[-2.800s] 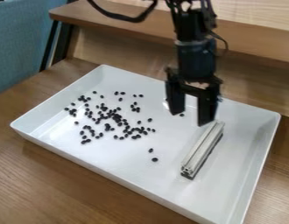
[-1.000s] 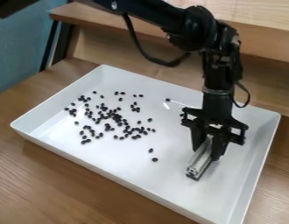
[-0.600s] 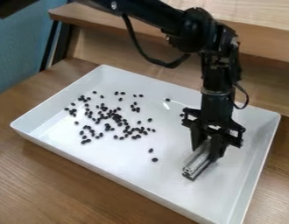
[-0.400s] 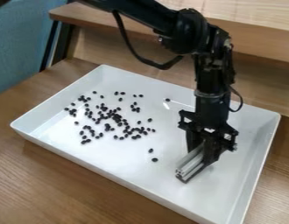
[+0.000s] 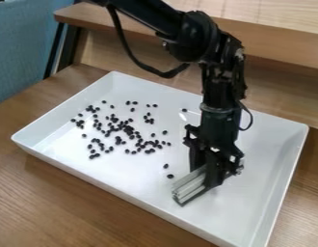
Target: Sweep into pile
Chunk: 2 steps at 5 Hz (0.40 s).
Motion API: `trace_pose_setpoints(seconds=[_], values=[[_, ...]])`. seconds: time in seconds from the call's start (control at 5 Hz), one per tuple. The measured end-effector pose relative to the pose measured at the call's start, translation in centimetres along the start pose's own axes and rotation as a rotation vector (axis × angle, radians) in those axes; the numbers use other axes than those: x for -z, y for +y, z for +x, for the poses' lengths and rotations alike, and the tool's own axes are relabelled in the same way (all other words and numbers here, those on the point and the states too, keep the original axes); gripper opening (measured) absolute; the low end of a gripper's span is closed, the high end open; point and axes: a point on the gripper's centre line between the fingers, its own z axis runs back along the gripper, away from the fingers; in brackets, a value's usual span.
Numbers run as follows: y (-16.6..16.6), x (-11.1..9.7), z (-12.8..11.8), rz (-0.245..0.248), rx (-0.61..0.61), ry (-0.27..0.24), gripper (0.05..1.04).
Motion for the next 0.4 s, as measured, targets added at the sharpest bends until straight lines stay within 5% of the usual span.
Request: trace_pose_setpoints(seconds=[0.4], values=[[1.55,0.14,-1.24,0.108,0.062,0.032,0.395]])
